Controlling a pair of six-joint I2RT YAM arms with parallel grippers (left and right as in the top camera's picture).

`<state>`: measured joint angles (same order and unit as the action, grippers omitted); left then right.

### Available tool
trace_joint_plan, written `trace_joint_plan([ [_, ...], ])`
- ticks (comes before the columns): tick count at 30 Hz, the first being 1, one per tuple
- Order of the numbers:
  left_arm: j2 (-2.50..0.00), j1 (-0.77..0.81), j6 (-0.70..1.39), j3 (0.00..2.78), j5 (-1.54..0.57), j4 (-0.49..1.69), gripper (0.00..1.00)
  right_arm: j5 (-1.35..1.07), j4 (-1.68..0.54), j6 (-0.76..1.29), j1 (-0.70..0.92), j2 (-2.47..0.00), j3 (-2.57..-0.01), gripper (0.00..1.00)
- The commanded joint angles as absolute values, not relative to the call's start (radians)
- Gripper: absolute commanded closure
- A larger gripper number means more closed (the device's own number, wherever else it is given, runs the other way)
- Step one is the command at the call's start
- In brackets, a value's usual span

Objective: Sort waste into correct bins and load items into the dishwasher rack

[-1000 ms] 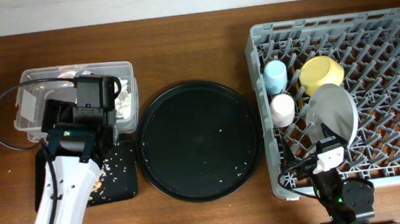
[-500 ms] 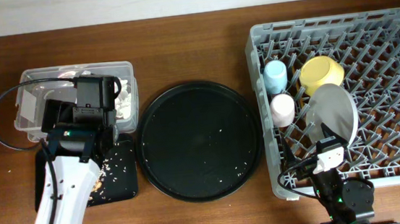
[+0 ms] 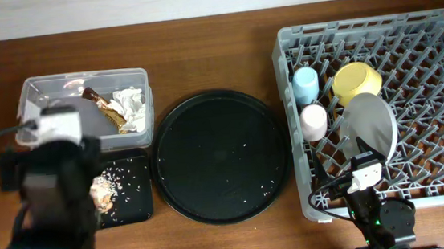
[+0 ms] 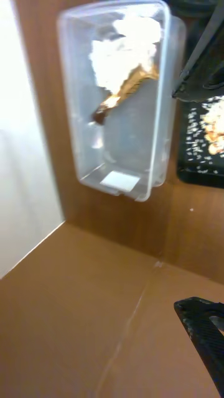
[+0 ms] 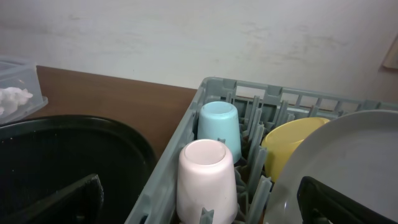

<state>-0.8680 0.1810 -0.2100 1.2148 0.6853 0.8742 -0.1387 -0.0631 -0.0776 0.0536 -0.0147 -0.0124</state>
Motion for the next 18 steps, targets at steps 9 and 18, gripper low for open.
trace_joint_plan([
  [9, -0.504, 0.180, -0.218, 1.225, 0.673, 1.102, 0.01, -0.126, -0.068, -0.066, 0.051, -0.004, -0.006, 0.02],
  [18, -0.449, 0.180, -0.219, 1.225, 0.677, 1.550, 0.00, -0.126, -0.068, -0.066, 0.051, -0.004, -0.006, 0.02],
])
